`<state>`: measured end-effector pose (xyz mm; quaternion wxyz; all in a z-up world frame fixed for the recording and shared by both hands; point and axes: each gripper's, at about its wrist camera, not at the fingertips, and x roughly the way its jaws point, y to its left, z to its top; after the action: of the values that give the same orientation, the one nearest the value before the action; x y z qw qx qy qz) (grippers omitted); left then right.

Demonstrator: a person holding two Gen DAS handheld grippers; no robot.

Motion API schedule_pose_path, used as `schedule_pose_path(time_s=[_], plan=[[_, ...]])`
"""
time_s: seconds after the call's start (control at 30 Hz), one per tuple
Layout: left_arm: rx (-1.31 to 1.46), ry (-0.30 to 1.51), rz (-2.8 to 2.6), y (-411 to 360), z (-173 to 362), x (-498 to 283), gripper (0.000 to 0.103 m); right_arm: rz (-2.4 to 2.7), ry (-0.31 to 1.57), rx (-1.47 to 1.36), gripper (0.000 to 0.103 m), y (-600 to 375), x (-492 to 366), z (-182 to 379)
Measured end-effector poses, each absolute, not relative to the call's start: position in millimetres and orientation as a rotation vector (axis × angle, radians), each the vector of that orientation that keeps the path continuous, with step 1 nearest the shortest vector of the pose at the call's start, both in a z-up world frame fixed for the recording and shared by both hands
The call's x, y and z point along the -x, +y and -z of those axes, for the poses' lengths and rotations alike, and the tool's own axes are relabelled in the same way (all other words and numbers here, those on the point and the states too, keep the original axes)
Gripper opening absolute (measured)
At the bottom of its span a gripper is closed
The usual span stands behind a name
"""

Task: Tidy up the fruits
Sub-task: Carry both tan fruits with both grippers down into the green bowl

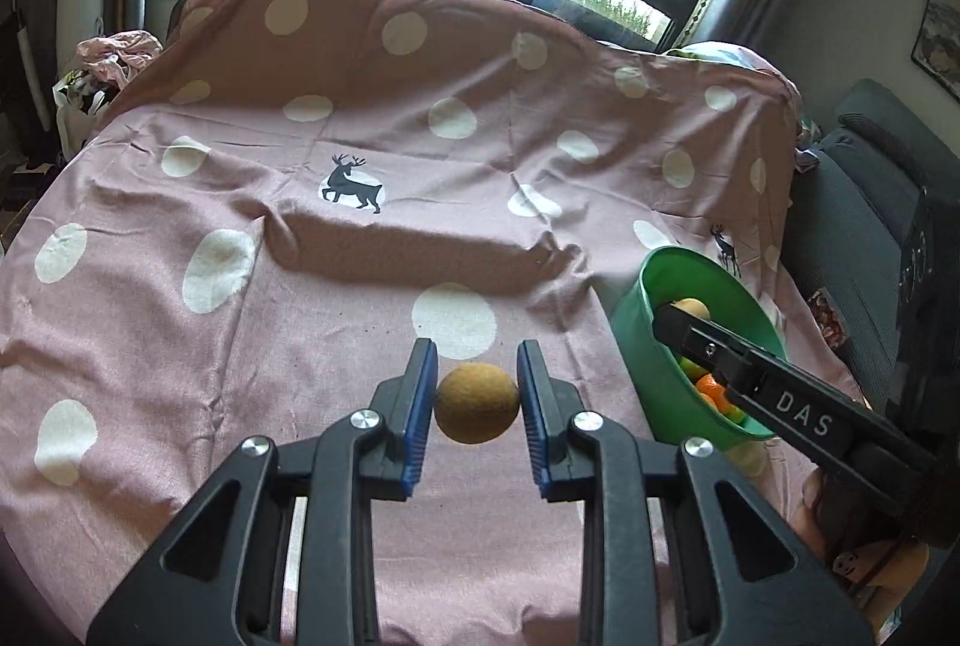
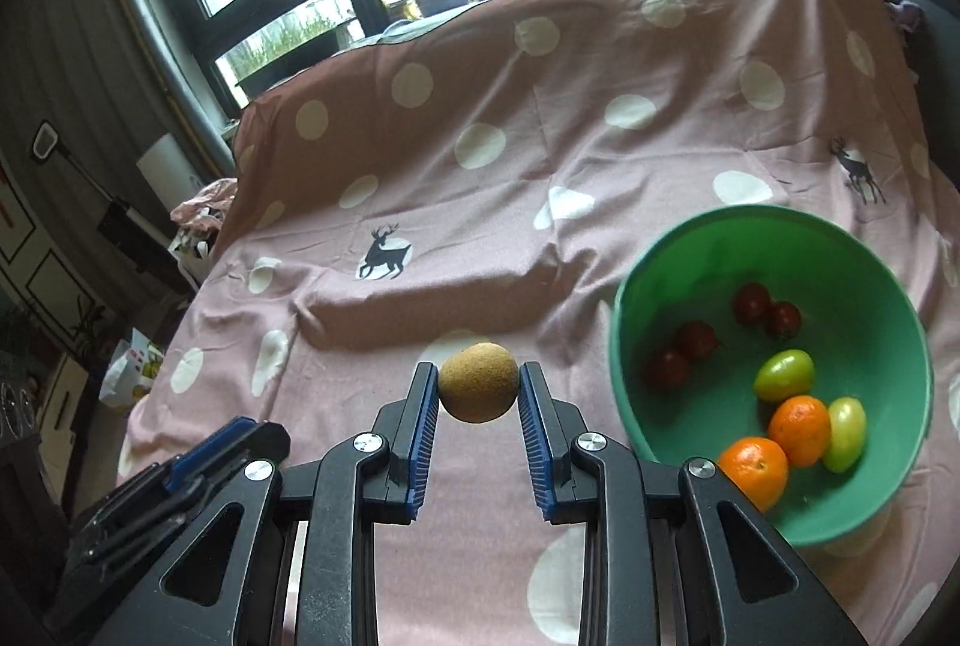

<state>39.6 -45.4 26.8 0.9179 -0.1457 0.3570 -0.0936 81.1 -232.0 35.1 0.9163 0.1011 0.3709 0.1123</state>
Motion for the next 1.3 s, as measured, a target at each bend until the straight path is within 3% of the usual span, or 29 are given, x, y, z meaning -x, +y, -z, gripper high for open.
schedule_pose_path(time_s=[0.5,0.9,1.3], plan=[[0.153,0.649,0.319,-125,-56,-23,0.027,-0.103,0.638,-0.332,0.029,-321,-51,-54],[0.11,0.678,0.434,-203,-54,-54,0.027,-0.053,0.677,-0.435,0.029,-371,-57,-35],[0.084,0.755,0.442,-233,-27,-86,0.027,-0.023,0.752,-0.488,0.029,-390,-73,-11]])
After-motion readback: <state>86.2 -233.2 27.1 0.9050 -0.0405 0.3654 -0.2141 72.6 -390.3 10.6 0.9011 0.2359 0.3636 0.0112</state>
